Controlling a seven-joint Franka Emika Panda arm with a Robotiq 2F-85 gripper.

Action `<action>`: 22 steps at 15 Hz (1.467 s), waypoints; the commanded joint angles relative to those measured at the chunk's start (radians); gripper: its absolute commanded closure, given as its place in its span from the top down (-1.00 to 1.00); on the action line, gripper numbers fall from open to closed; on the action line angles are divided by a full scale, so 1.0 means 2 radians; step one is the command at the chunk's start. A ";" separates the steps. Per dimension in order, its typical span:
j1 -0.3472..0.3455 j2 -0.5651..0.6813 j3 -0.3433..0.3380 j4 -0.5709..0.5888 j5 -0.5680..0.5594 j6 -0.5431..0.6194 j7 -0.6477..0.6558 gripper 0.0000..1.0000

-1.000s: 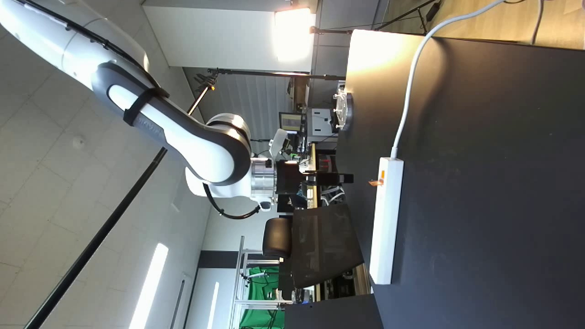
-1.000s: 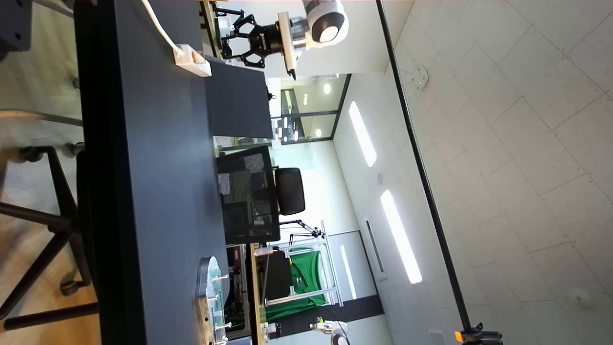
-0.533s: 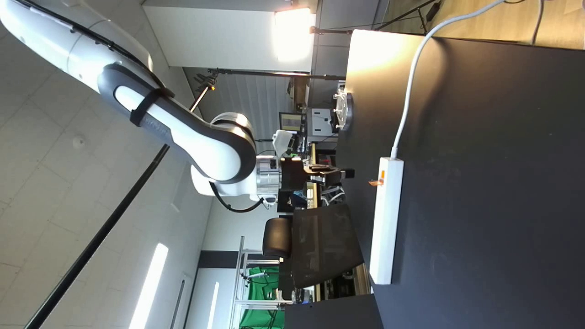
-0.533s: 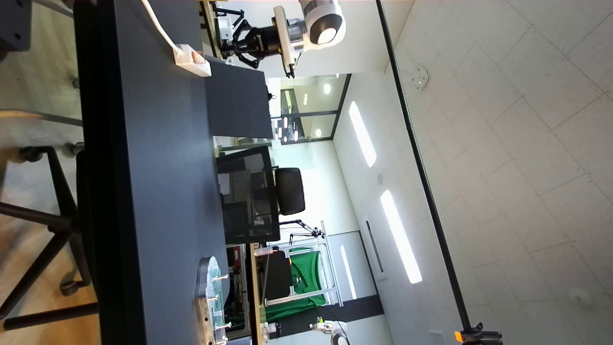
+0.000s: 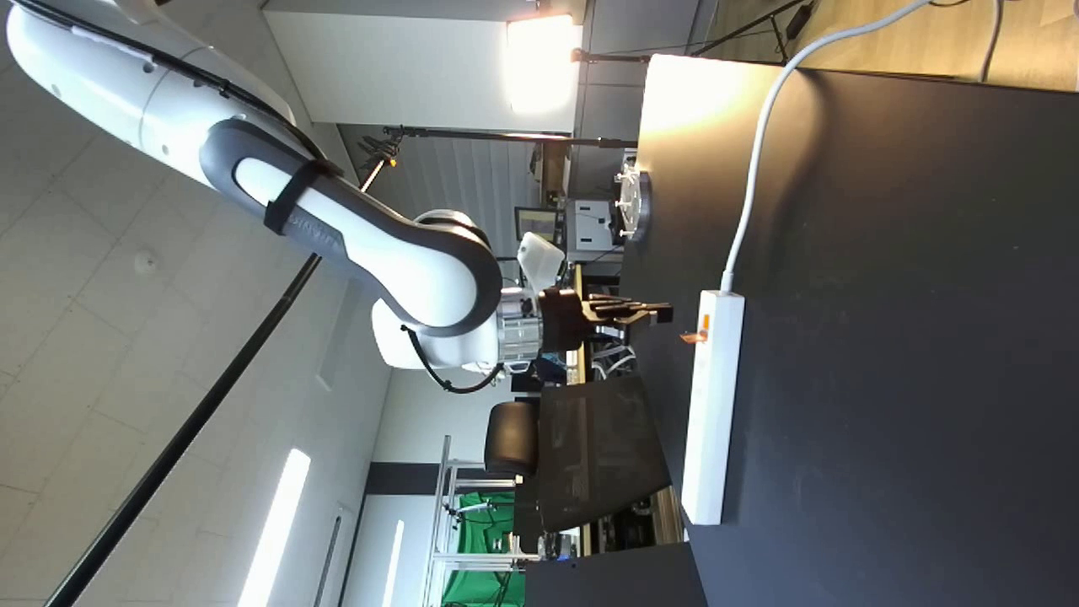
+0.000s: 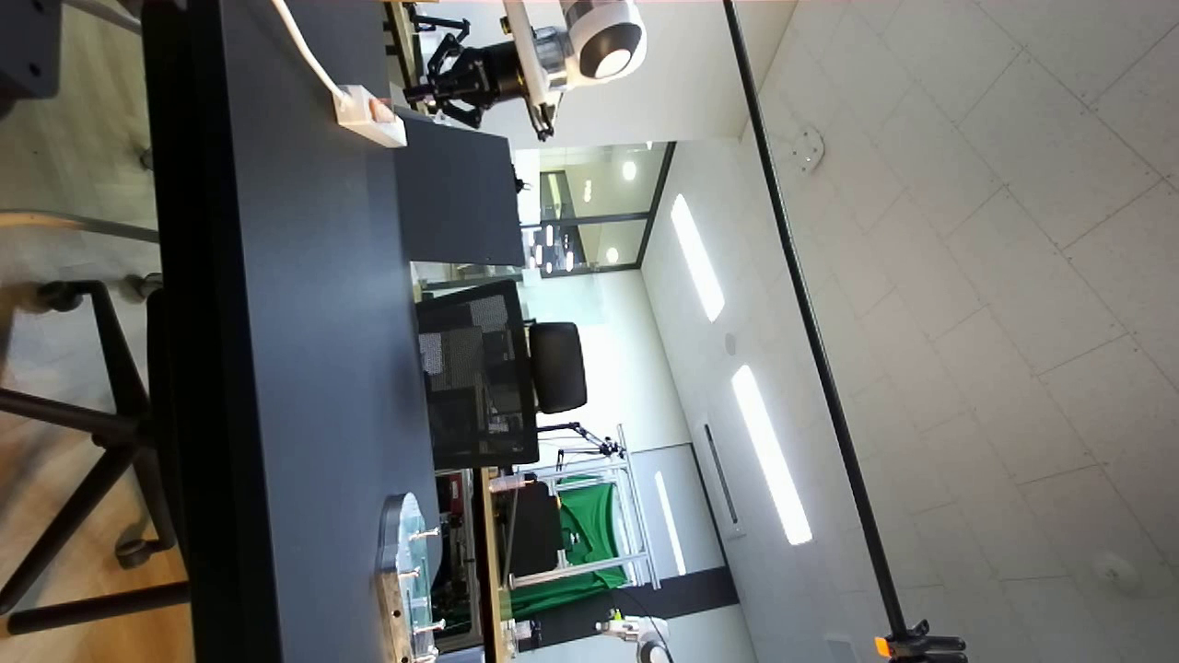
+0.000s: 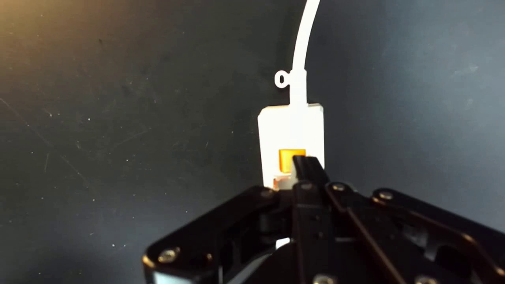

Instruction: Press the switch on the adapter

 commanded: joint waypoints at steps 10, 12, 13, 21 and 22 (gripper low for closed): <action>0.021 0.018 -0.025 -0.008 -0.072 0.051 0.027 -1.00; 0.020 0.021 -0.025 -0.008 -0.079 0.059 0.020 -1.00; 0.019 0.023 -0.025 -0.007 -0.083 0.063 0.017 -1.00; 0.015 0.039 -0.025 -0.002 -0.082 0.086 -0.027 -1.00; 0.016 0.040 -0.025 -0.001 -0.083 0.087 -0.030 -1.00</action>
